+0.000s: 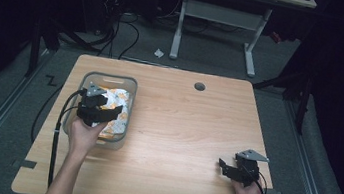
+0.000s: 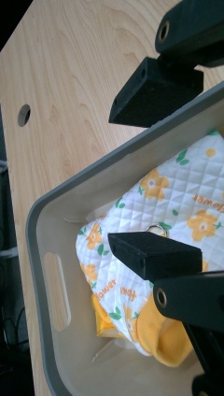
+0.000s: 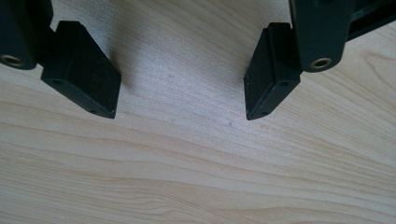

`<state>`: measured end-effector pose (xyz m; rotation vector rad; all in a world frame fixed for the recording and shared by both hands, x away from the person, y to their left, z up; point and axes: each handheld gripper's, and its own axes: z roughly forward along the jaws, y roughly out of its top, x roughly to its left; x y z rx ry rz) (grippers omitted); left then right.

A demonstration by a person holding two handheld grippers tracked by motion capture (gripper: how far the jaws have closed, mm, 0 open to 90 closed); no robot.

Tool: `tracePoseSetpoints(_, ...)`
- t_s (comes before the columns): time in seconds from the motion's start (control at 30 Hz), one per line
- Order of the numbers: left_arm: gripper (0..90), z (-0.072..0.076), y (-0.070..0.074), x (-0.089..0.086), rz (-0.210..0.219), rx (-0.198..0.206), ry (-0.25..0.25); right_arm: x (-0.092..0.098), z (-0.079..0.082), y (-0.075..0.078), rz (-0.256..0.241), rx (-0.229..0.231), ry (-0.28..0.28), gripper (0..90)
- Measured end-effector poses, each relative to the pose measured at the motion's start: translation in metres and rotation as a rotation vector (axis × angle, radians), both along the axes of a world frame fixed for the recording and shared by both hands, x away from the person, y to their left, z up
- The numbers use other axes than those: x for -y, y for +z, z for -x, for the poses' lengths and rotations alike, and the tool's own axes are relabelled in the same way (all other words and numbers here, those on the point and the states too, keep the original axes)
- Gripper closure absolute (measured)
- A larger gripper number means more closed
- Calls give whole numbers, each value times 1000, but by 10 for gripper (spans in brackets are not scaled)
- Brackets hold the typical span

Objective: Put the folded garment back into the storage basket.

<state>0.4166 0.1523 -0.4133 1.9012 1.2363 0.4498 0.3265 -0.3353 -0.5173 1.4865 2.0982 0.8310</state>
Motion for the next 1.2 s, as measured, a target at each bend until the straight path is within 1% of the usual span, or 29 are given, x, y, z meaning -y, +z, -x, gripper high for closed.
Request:
tracePoseSetpoints(0.3,364,6,1,7,12,8,-15,0,0,0,0,0,0,276)
tracePoseSetpoints(0.4,363,8,0,11,11,5,-28,0,0,0,1,0,0,276)
tracePoseSetpoints(0.57,363,11,1,19,14,13,-49,0,0,0,1,1,1,276)
tracePoseSetpoints(0.77,363,14,2,24,19,15,-67,0,0,0,1,0,0,276)
tracePoseSetpoints(0.9,359,15,1,27,14,15,-78,0,0,0,0,0,0,276)
tracePoseSetpoints(1.03,357,18,2,31,23,20,-88,0,0,0,0,0,0,276)
tracePoseSetpoints(1.13,356,19,1,35,19,18,-103,0,0,0,0,0,0,276)
tracePoseSetpoints(1.2,355,20,1,39,24,17,-110,0,0,0,1,1,1,276)
